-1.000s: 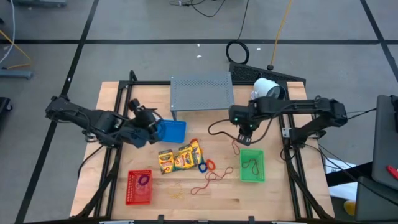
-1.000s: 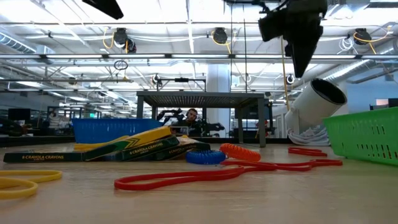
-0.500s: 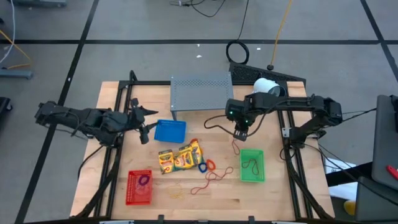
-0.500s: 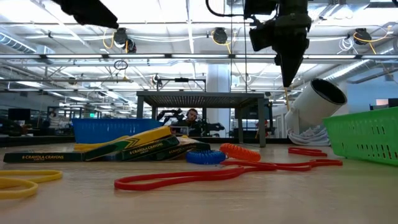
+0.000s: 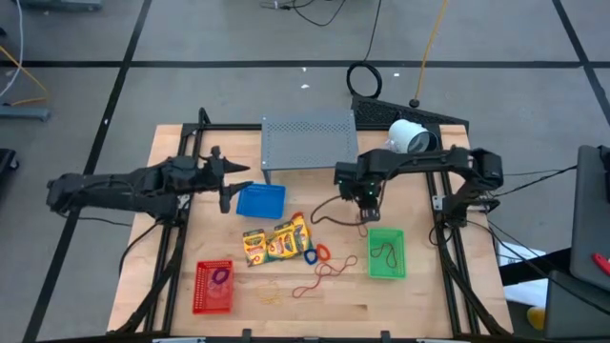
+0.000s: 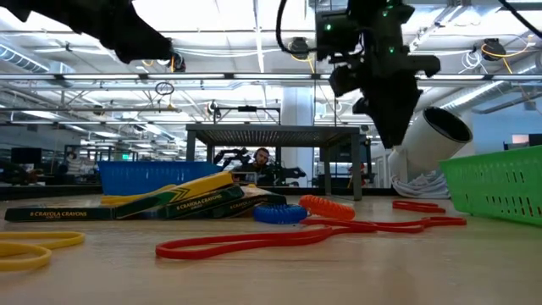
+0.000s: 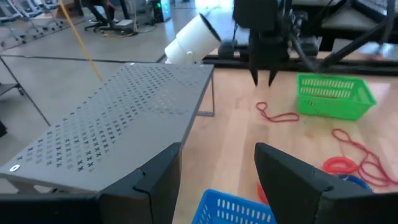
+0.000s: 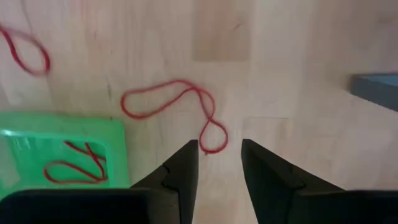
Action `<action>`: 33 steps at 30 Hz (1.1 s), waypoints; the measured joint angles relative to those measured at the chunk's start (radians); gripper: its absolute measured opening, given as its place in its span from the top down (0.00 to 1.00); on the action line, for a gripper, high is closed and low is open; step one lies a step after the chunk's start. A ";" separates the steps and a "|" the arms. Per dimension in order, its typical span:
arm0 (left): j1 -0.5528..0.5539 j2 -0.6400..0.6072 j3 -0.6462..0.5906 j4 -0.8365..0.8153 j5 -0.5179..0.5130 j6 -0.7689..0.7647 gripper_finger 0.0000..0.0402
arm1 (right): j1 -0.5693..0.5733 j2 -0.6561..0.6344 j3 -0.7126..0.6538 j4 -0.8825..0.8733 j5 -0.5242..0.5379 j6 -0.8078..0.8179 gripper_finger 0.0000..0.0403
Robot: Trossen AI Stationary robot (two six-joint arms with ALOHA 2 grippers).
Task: Pick & Place Office Desk Supplies
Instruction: Put the red rubber band into the green bin
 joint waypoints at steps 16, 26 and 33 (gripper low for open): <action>0.055 0.000 -0.008 0.007 0.063 -0.005 0.47 | 0.012 0.135 -0.018 0.100 0.005 -0.081 0.73; 0.055 0.000 -0.008 0.004 0.066 -0.022 0.47 | 0.013 0.135 -0.138 0.174 0.006 -0.104 0.73; 0.055 0.000 -0.008 0.004 0.066 -0.039 0.47 | 0.013 0.131 -0.196 0.246 0.008 -0.103 0.74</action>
